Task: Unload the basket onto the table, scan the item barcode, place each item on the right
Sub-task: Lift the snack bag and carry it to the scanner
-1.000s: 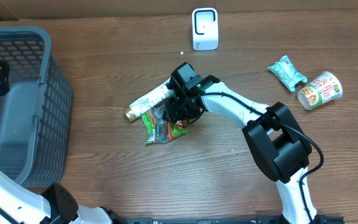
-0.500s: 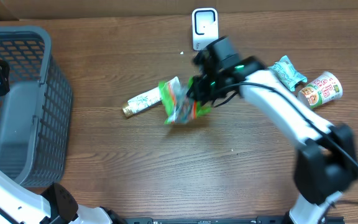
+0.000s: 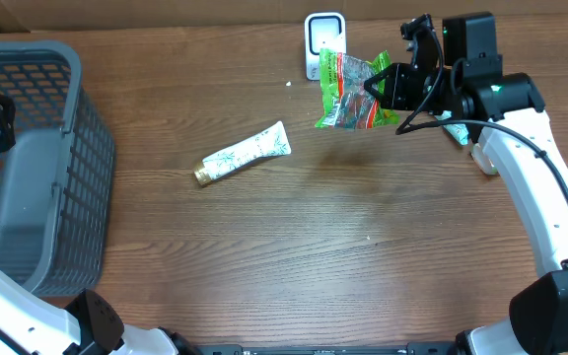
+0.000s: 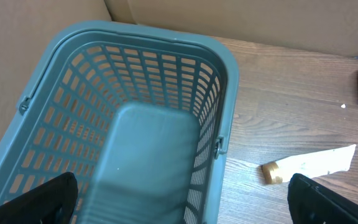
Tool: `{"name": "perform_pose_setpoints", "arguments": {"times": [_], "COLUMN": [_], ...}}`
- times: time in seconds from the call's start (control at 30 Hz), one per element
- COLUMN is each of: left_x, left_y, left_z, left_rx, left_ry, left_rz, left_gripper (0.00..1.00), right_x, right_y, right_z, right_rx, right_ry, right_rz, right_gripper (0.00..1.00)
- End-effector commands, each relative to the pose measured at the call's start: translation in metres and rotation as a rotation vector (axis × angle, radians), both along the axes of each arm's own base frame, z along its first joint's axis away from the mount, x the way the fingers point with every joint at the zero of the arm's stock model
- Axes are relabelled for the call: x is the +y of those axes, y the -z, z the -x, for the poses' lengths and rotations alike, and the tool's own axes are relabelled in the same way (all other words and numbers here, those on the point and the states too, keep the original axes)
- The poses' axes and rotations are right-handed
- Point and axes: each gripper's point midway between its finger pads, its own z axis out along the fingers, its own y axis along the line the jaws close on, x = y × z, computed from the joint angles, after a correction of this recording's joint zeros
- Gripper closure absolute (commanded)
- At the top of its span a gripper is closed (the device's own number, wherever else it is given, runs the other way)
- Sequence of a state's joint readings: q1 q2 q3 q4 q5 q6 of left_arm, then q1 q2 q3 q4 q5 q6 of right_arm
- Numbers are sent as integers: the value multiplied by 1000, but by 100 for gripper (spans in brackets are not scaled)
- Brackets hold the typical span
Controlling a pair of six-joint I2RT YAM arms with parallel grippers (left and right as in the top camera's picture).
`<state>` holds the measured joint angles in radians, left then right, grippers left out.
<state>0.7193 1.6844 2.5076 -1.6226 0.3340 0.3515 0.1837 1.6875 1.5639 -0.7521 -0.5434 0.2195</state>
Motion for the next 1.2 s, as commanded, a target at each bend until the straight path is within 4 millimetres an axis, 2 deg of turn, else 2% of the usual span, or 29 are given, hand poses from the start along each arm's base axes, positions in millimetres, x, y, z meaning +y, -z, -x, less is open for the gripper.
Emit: {"name": "perform_pose_setpoints", "arguments": {"times": [0.0, 0.2, 0.47, 0.6, 0.7, 0.73, 0.8, 0.9, 0.93, 1.1, 1.17], "left_x": [-4, -4, -4, -4, -4, -4, -4, -4, -4, -4, -4], "left_y": [-1, -1, -1, -1, -1, -1, -1, -1, -1, -1, -1], "left_z": [-2, -2, -2, -2, -3, -3, -3, -3, -3, -3, -3], "left_rx": [-6, -6, -6, -6, -6, -6, -6, -6, -6, -6, -6], "left_ry": [29, 29, 29, 29, 29, 29, 29, 29, 29, 29, 29], "left_rz": [-9, -9, -9, -9, -9, -9, -9, -9, -9, -9, -9], "left_gripper": [1, 0, 0, 0, 0, 0, 1, 1, 0, 0, 1], "right_x": [8, 8, -17, -9, -29, -30, -19, 1, 2, 13, 18], "right_y": [-33, -38, -36, -48, -72, -78, -89, -90, -89, -76, -73], "right_z": [9, 3, -26, -36, -65, -70, -79, -92, -94, -137, -153], "right_rx": [-77, -115, -252, -351, -612, -678, -813, -953, -960, -1099, -1197], "right_ry": [-52, -46, 85, 96, 218, 220, 152, 36, 34, 90, 167], "right_rz": [-49, -48, 157, 209, 577, 685, 888, 1151, 1171, 1422, 1509], "right_gripper": [96, 96, 96, 96, 96, 96, 96, 96, 96, 96, 96]}}
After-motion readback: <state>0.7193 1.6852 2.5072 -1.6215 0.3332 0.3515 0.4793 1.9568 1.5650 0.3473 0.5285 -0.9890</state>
